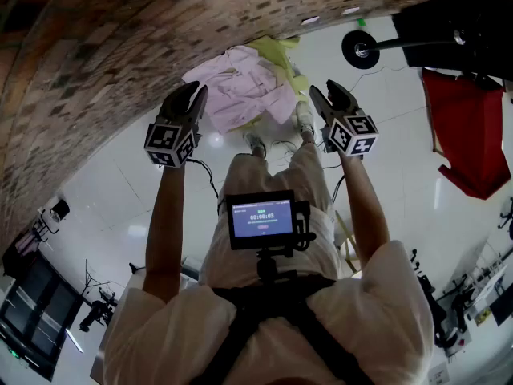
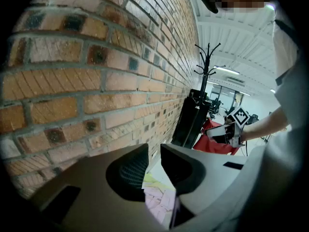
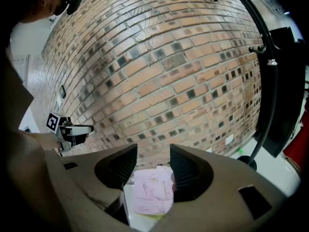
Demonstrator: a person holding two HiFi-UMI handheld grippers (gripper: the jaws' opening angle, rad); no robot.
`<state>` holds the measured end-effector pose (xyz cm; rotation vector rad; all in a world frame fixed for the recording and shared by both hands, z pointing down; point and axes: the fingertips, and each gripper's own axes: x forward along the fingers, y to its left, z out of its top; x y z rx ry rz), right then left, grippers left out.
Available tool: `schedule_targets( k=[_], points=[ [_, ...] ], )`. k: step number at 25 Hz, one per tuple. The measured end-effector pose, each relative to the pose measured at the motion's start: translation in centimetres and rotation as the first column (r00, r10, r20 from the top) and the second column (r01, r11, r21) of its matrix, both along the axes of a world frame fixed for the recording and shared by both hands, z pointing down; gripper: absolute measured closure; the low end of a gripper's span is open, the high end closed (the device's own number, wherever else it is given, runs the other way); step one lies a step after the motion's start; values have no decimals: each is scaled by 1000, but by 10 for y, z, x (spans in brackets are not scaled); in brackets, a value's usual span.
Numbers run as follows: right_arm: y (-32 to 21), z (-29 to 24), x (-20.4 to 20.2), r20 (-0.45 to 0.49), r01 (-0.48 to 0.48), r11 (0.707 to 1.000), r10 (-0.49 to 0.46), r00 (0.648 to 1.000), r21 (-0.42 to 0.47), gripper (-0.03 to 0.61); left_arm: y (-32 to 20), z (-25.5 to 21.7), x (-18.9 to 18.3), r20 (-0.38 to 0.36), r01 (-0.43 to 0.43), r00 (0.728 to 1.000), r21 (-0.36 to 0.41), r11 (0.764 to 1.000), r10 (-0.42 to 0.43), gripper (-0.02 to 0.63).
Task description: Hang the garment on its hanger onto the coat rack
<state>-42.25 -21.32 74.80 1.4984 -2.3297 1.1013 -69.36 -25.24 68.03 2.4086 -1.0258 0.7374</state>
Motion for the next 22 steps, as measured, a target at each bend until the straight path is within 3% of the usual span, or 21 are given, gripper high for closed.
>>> schedule_targets(
  k=[8, 14, 19, 22],
  points=[
    [-26, 112, -14, -26, 26, 998, -28, 999, -61, 387, -32, 121, 9, 84, -60, 995, -20, 998, 61, 534],
    [-8, 118, -26, -37, 54, 994, -58, 998, -94, 387, -16, 135, 10, 91, -40, 995, -49, 998, 44, 534],
    [5, 190, -31, -66, 33, 990, -42, 997, -135, 397, 0, 213, 17, 108, -60, 991, -132, 989, 74, 532],
    [10, 212, -27, -91, 1, 988, -15, 996, -157, 397, 1, 227, 20, 123, -67, 989, -138, 988, 84, 532]
  ],
)
